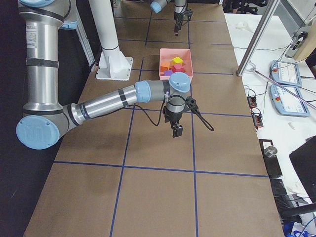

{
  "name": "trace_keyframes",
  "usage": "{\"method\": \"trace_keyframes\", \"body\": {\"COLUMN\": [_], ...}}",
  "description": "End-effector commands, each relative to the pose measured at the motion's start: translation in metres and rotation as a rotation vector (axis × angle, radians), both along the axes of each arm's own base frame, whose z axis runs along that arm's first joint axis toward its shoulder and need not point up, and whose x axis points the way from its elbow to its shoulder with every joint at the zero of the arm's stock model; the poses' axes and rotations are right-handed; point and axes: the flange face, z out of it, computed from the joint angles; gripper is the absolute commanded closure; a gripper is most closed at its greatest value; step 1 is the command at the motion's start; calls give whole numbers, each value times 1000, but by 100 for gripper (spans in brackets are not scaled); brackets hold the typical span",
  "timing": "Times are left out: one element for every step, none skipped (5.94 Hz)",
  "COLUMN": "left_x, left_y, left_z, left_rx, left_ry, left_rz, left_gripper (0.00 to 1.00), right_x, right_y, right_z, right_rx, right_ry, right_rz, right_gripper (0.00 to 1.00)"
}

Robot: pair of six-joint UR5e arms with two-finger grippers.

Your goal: Place blocks into pink bin with both arms

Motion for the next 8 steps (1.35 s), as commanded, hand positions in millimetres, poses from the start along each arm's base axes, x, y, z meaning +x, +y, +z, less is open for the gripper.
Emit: {"method": "trace_keyframes", "body": {"left_x": [-148, -238, -311, -346, -352, -356, -356, -353], "left_y": [-34, -20, 6, 29, 53, 62, 69, 63], "left_z": [118, 191, 252, 289, 327, 339, 346, 330], "left_rx": [20, -94, -117, -173, -226, -251, -281, -245], "left_ry": [-23, 16, 1, -6, -16, -18, -18, -14], "left_rz": [80, -5, -40, -79, -81, -89, -97, -91], "left_gripper": [0, 0, 0, 0, 0, 0, 0, 0], "right_x": [54, 59, 57, 56, 56, 55, 55, 55], "right_y": [36, 53, 54, 53, 54, 53, 52, 51], "right_z": [47, 62, 64, 64, 64, 64, 62, 61], "right_rx": [-97, -137, -145, -151, -152, -152, -148, -145], "right_ry": [8, 7, -5, -26, -34, -34, -34, -36], "right_rz": [109, 123, 122, 124, 127, 125, 125, 125], "right_gripper": [0, 0, 0, 0, 0, 0, 0, 0]}}
